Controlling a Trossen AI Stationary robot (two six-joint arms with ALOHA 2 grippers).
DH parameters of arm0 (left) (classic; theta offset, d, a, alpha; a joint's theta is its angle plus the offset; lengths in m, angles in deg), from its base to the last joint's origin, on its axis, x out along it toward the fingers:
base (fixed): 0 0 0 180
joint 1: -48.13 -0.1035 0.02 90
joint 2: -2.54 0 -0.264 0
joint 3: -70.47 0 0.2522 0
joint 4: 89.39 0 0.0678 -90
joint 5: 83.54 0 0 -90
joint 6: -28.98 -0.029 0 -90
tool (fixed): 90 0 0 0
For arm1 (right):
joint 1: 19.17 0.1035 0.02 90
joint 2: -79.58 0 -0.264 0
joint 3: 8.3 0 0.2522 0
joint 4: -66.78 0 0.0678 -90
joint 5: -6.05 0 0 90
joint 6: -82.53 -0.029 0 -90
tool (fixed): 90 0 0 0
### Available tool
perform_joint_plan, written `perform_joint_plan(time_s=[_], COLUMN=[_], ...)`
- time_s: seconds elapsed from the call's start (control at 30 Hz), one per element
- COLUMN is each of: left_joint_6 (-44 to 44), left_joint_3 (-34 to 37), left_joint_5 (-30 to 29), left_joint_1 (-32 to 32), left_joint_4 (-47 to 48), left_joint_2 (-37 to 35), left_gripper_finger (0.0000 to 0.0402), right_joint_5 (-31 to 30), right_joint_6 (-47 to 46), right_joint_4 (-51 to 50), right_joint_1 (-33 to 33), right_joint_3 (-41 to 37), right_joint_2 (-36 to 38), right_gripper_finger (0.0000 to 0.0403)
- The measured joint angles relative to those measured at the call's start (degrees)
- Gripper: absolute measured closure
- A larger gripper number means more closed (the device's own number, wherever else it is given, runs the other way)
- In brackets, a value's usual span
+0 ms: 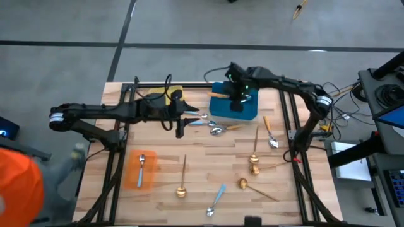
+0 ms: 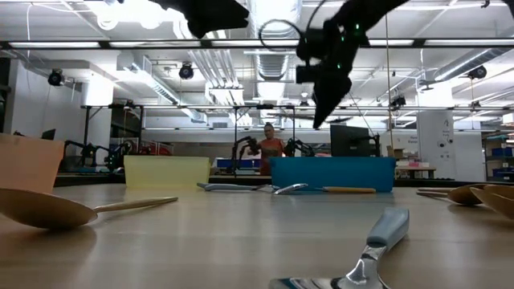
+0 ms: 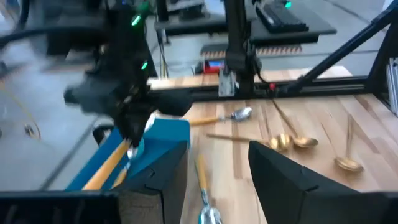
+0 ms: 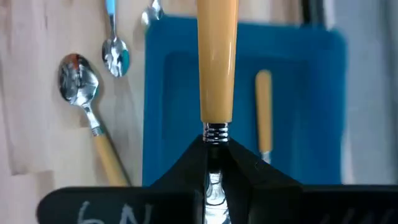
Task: Sort silverware by color (type)
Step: Put the orange spoon into the blue bin
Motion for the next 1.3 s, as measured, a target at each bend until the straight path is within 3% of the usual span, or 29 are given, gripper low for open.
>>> perform_joint_plan(time_s=[0.13, 0.43, 0.63, 1.3], left_joint_6=[-2.08, -3.79, -4.21, -3.6], left_joint_3=[4.82, 12.44, 12.76, 11.82], left_joint_5=[0.0, -1.12, -5.12, -5.55], left_joint_1=[0.0, -0.74, -1.02, -1.11], left_joint_4=[-7.73, -19.8, -19.76, -18.7], left_joint_2=[-0.17, -1.8, -2.43, -2.75], left_gripper_finger=[0.0249, 0.0249, 0.0249, 0.0249], right_joint_5=[4.98, 2.28, -2.78, -2.81], right_joint_6=[0.14, 2.26, 2.04, 4.5], right_joint_4=[-1.43, -3.4, -3.38, -1.3], right_joint_1=[-4.02, -4.61, -4.91, -5.64], right_joint_3=[0.0, -0.02, -0.02, -0.02], right_joint_2=[-2.98, -9.3, -12.52, -14.51], right_gripper_finger=[0.0385, 0.0385, 0.0385, 0.0385])
